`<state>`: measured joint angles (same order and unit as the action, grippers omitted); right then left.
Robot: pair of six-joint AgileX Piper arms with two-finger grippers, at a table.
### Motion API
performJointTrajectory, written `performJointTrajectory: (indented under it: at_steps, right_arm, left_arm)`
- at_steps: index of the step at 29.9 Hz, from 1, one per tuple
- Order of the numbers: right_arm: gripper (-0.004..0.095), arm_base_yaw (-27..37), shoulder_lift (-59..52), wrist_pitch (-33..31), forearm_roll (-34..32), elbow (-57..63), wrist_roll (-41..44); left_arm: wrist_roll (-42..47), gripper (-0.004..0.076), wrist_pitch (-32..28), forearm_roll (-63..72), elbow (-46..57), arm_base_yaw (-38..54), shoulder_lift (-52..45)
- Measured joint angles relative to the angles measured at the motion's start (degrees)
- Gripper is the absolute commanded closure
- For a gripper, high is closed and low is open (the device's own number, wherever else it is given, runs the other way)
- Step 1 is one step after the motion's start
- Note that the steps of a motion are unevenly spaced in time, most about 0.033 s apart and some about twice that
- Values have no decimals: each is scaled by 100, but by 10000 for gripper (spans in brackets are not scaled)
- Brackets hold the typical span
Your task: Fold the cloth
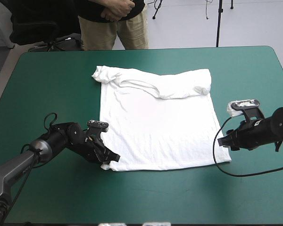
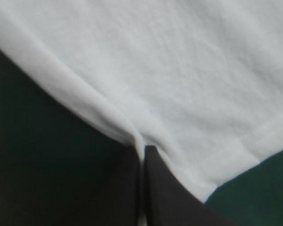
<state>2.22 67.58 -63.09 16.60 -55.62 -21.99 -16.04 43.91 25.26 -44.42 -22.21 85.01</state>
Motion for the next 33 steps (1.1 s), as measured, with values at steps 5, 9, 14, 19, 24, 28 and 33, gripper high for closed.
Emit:
performJointTrajectory:
  at_steps: [5,9,14,19,24,28,33]
  right_arm:
    - [374,0,163,317,-201,316,-33]
    - [432,0,553,388,-215,384,-11]
    - [482,0,1136,420,-88,384,11]
    - [492,0,1716,415,-105,384,18]
    - [572,-81,2024,389,-79,378,37]
    - [763,-403,2042,412,-139,372,48]
    - [917,-718,2065,589,-143,367,48]
  left_arm:
    - [0,741,-12,10,0,0,0]
    - [0,741,-13,10,0,0,0]
    - [0,741,-18,20,0,0,0]
    - [0,741,-25,20,0,0,0]
    - [0,741,-43,20,4,0,0]
    - [0,741,-75,20,6,0,0]
    - [0,741,-99,9,11,0,0]
